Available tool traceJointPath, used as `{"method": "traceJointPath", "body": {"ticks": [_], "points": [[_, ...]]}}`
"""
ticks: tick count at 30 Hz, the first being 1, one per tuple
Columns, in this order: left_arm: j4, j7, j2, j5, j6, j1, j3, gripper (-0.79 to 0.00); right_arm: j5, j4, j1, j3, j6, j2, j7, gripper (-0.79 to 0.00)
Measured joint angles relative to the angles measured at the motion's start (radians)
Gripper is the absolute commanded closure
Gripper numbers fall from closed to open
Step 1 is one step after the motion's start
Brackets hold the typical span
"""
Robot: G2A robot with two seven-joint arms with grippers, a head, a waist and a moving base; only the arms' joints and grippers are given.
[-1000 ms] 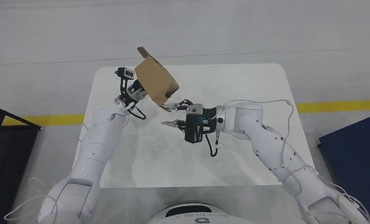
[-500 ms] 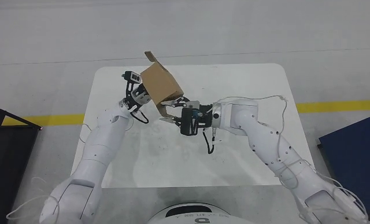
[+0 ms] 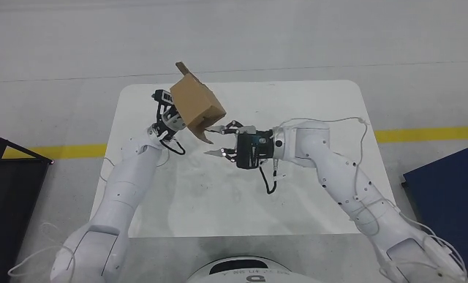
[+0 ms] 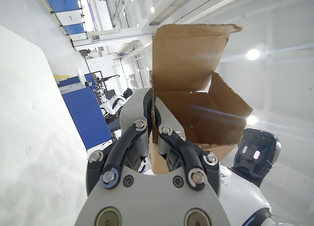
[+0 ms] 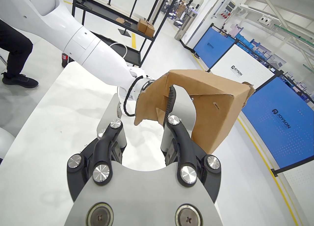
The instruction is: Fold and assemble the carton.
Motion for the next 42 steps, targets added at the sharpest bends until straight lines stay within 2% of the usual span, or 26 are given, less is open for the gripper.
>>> {"method": "traceJointPath", "body": {"ticks": [13, 29, 36, 42], "points": [[-0.009, 0.007, -0.005, 0.014, -0.007, 0.011, 0.003, 0.0, 0.021, 0.048, 0.028, -0.033, 0.011, -0.011, 0.024, -0.342], [0.017, -0.028, -0.018, 0.009, 0.027, 0.008, 0.025, 0.0, 0.021, 0.088, 0.046, -0.045, 0.044, -0.02, 0.009, -0.228], [0.018, -0.048, -0.017, 0.016, 0.048, 0.011, 0.022, 0.0, 0.022, 0.096, 0.042, -0.029, 0.069, -0.018, 0.022, -0.148], [0.022, -0.059, -0.014, 0.014, 0.059, 0.012, 0.008, 0.0, 0.02, 0.09, 0.028, -0.001, 0.091, -0.013, 0.036, -0.142]]}}
